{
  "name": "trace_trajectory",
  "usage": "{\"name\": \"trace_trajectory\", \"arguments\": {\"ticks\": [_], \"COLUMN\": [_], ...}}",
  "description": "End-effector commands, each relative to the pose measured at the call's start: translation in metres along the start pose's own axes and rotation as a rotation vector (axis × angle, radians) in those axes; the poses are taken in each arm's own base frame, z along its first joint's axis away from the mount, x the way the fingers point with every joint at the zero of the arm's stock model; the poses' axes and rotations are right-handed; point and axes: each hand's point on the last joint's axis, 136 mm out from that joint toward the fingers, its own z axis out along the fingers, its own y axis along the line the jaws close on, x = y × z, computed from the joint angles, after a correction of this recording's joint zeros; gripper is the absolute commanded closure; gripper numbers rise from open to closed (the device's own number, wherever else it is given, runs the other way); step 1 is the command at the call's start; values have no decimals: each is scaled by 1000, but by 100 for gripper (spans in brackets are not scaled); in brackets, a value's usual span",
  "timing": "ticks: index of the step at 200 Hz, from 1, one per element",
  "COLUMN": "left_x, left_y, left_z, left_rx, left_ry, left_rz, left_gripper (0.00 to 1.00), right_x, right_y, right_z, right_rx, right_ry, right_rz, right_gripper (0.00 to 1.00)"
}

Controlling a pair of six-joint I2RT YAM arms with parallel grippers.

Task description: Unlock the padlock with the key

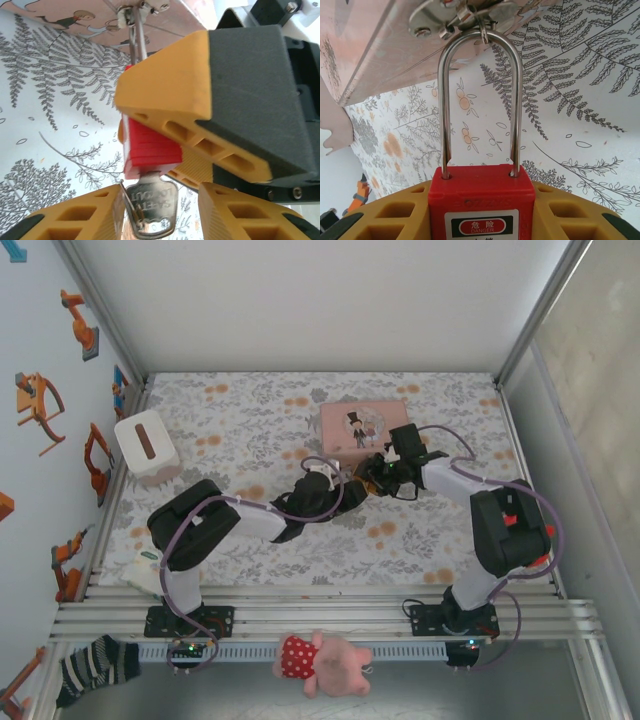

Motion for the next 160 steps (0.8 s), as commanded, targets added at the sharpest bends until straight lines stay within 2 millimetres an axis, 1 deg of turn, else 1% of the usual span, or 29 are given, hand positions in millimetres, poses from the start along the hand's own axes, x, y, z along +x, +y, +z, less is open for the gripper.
{"name": "trace_trajectory", "arguments": {"ticks": [1,18,59,81,91,112,127,141,160], "left_x": [2,2,0,-1,-1,-1,0,2,3], "left_y": [6,8,1,-2,-3,-4,-2,0,0], "left_z": [-2,1,5,4,4,3,3,3,3], "left_rx": [-10,-11,-12,-15,-16,-15,-18,-23,-24], "left_ry": [-7,0,16,18,21,23,26,31,37], "left_rz": [1,5,39,57,60,60,60,55,57], "left_gripper": [61,65,72,79,82,86,87,88,89], "right_x": [-9,-8,-4,-2,-2,-5,-10,-16,-20], "right_y": [33,32,28,27,26,27,28,27,20], "right_z": [-21,-21,-22,-22,-22,-25,-32,-43,-60], "right_rx": [-102,-106,-101,-96,-92,-79,-73,-77,-64], "right_ry": [-63,-59,-55,-51,-50,-60,-81,-105,-142], "right_rz": [-60,-59,-60,-64,-72,-98,-110,-108,-105], "right_gripper": [67,67,67,66,63,53,48,46,44]}}
